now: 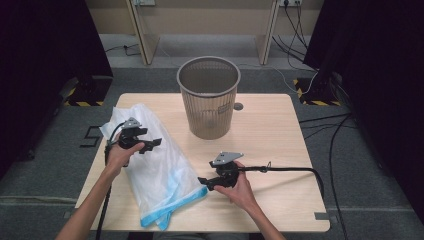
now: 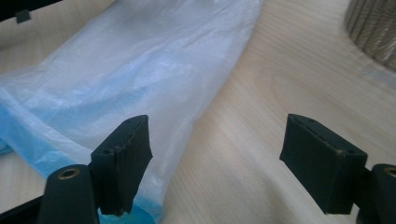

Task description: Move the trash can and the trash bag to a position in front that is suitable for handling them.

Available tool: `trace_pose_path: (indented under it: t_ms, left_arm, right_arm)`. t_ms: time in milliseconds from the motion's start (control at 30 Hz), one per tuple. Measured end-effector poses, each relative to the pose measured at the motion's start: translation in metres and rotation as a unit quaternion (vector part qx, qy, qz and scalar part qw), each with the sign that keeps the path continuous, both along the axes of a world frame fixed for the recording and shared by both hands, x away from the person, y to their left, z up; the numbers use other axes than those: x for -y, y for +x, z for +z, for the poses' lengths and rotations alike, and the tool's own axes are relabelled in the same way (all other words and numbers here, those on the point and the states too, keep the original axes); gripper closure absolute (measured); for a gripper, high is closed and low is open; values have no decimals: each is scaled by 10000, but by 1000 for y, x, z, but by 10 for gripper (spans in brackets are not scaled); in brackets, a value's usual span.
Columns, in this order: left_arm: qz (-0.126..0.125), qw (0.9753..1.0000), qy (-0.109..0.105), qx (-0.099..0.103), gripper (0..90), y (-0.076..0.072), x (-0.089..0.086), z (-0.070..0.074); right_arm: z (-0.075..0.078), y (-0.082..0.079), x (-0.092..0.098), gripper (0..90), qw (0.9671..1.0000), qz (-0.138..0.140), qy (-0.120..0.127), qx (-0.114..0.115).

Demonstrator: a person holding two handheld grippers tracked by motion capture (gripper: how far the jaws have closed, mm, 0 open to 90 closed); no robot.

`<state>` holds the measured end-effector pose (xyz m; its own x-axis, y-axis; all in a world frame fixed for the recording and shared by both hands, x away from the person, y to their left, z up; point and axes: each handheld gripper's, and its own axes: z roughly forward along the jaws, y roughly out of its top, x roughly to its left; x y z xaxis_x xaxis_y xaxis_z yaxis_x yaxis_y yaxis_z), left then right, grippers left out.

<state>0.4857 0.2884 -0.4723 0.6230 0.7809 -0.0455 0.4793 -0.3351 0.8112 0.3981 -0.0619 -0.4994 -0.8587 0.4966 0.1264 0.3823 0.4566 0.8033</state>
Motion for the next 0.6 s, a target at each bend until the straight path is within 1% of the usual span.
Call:
trace_pose_path:
  t_ms: [33, 100, 167, 200, 233, 267, 333, 367, 400, 433, 467, 500, 567, 600]
  left_arm:
    - [-35, 10000, -4, -23, 158, 1, 2, -2]
    - [-54, 9999, 59, -98, 160, 4, 4, -8]
    - [-33, 9998, 71, -180, 159, 6, 3, -13]
    - [-27, 9997, 78, -221, 159, 6, 2, -16]
    - [-10, 9997, 62, -248, 159, 6, 2, -18]
    - [-14, 9996, 63, -264, 159, 4, 2, -18]
    - [-78, 9996, 91, -248, 159, 0, 2, -18]
    - [-96, 9996, 144, -240, 159, -1, 2, -18]
    - [-99, 9995, 176, -228, 159, -2, 1, -18]
    - [-84, 9995, 187, -240, 159, -3, 0, -19]
    - [-79, 9994, 196, -264, 159, -3, -2, -20]
    - [-42, 9994, 213, -273, 159, -3, -4, -22]
    - [-25, 9988, 359, -343, 160, -6, -7, -26]
    - [-8, 9984, 432, -366, 166, -8, -9, -28]
  right_arm:
    - [0, 0, 0, 248, 10000, -3, 4, 12]
    - [0, -3, 1, 248, 10000, 35, -37, 53]
    - [0, -8, -3, 256, 9991, 141, -318, 227]
    - [0, -11, -7, 271, 9979, 246, -489, 344]
    - [-2, -15, -12, 282, 9966, 355, -638, 368]
    - [-4, -17, -16, 300, 9958, 392, -745, 350]
    - [-7, -18, -20, 427, 9938, 477, -933, 362]
    - [-9, -17, -21, 498, 9932, 484, -999, 345]
    - [-11, -16, -21, 582, 9925, 482, -1060, 374]
    - [-13, -15, -20, 637, 9922, 536, -1022, 473]
    - [-13, -14, -20, 676, 9926, 540, -1000, 418]
    - [-13, -12, -19, 718, 9926, 530, -1010, 413]
    - [-11, -9, -16, 777, 9902, 493, -1182, 550]
    - [-9, -7, -14, 804, 9881, 471, -1321, 631]
